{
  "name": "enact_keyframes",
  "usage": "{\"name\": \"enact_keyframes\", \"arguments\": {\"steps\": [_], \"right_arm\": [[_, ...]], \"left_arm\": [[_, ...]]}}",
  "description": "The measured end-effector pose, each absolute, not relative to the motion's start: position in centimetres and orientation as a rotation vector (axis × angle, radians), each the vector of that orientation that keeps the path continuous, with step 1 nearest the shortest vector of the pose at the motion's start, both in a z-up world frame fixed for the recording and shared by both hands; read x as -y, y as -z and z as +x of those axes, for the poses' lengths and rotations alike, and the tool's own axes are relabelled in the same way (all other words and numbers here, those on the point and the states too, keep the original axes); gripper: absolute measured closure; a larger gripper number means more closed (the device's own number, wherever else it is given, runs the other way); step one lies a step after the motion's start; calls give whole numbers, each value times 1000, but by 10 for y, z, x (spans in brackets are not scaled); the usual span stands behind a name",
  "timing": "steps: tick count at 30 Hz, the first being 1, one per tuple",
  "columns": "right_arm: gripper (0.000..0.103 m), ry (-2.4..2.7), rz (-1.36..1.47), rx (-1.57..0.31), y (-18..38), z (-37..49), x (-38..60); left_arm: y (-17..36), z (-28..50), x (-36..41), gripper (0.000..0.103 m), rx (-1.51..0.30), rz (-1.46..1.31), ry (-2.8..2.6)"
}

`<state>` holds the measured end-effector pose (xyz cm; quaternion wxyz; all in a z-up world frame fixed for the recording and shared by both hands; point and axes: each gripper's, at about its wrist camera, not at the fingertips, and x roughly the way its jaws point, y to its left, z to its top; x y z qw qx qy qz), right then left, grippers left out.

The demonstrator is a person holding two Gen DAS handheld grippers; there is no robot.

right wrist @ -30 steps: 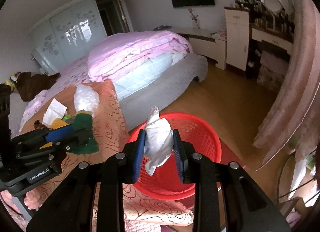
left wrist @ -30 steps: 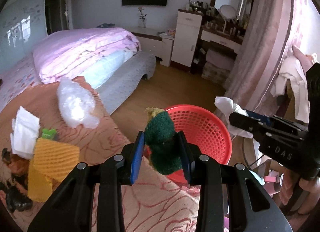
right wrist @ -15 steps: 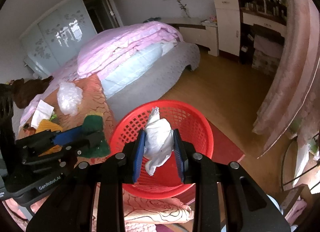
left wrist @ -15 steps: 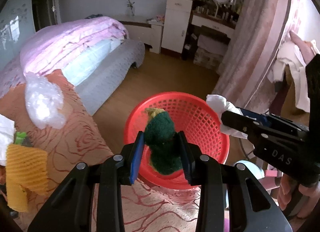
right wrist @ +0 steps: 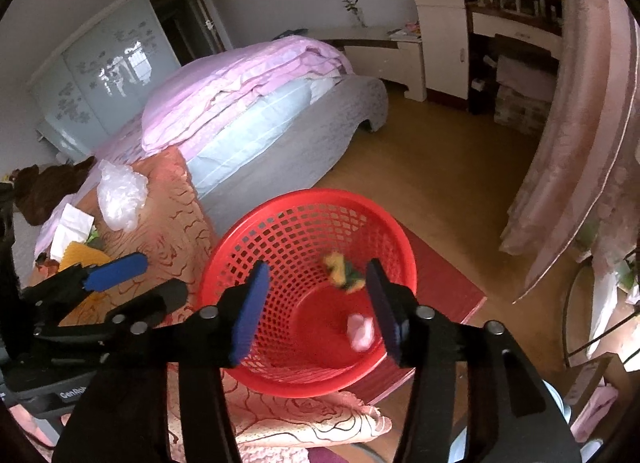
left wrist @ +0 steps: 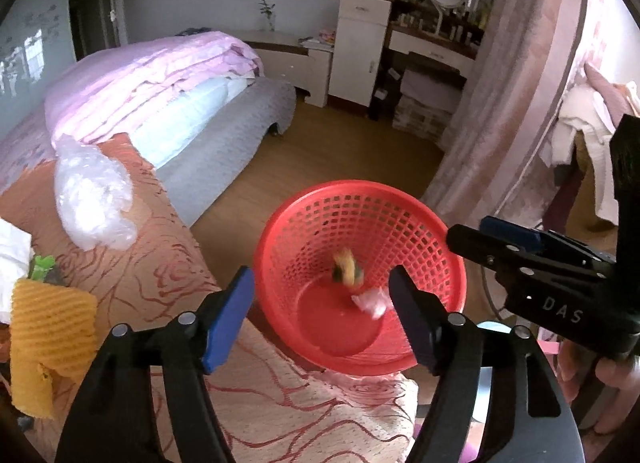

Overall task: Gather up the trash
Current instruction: 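Open both tools to drop the scrubber and tissue into the basket, then move both open tools from the basket back over the bedspread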

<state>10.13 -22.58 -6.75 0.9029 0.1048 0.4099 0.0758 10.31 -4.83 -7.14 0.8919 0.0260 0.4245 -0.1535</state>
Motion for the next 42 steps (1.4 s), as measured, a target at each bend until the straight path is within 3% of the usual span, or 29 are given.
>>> {"name": "enact_keyframes", "arguments": {"steps": [17, 42], "right_arm": [[25, -130, 169, -723, 42, 83, 212], [25, -296, 95, -717, 30, 55, 149]], "left_arm": [[53, 77, 28, 30, -836, 55, 225], [22, 23, -55, 30, -778, -16, 75]]}}
